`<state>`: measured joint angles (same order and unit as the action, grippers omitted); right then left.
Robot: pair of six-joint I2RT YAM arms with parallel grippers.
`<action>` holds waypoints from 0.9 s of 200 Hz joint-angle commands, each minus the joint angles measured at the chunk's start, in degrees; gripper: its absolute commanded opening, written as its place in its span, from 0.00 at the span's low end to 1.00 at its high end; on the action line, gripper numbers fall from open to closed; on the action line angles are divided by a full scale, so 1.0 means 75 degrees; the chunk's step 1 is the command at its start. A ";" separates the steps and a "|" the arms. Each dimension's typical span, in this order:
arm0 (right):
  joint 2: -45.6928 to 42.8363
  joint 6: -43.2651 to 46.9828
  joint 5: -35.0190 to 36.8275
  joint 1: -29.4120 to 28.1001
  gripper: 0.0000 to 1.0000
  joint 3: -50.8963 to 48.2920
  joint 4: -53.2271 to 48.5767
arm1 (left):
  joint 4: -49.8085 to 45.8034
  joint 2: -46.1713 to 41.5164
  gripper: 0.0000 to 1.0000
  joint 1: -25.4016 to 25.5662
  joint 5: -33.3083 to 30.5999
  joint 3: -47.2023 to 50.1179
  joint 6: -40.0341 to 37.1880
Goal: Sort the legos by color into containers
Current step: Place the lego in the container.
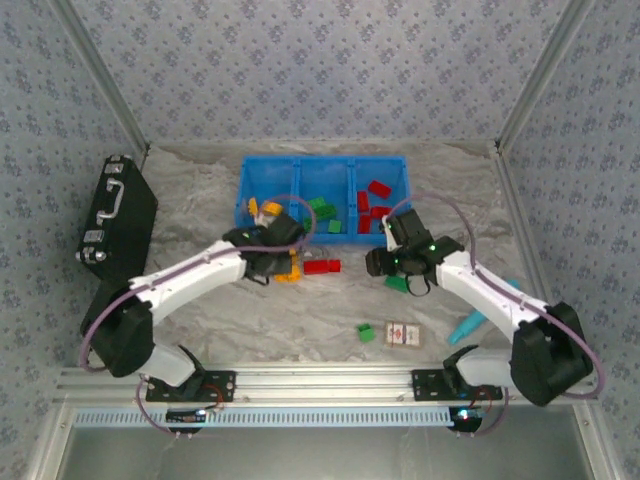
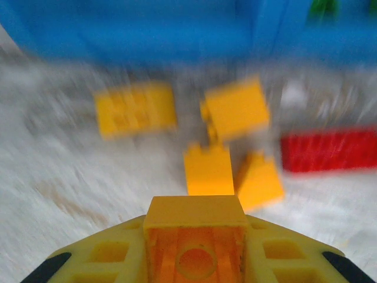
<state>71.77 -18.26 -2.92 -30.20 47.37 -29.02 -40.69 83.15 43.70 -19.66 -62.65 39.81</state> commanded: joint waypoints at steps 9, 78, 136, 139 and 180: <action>-0.0639 -0.1081 0.0219 -0.0695 0.59 -0.0497 -0.0527 | 0.0195 -0.0101 0.29 -0.1139 -0.0136 -0.0800 -0.1926; -0.0778 -0.3310 0.1171 -0.2841 0.59 -0.1071 -0.0672 | 0.2272 0.2140 0.30 -0.2508 0.0909 -0.1784 -0.2707; -0.0506 -0.3603 0.1578 -0.3652 0.62 -0.1008 -0.1291 | 0.2715 0.3440 0.42 -0.2616 0.1185 -0.2465 -0.2707; -0.0505 -0.3628 0.1592 -0.3703 0.62 -0.1020 -0.1307 | 0.2728 0.3448 0.43 -0.2626 0.1181 -0.2463 -0.2707; -0.0383 -0.4014 0.1698 -0.4246 0.64 -0.1160 -0.1463 | 0.2813 0.3543 0.54 -0.2674 0.1192 -0.2445 -0.2750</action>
<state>68.27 -45.25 7.55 -60.29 39.48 -36.93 -20.73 109.21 23.99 -11.31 -79.46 20.01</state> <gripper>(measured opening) 0.640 0.523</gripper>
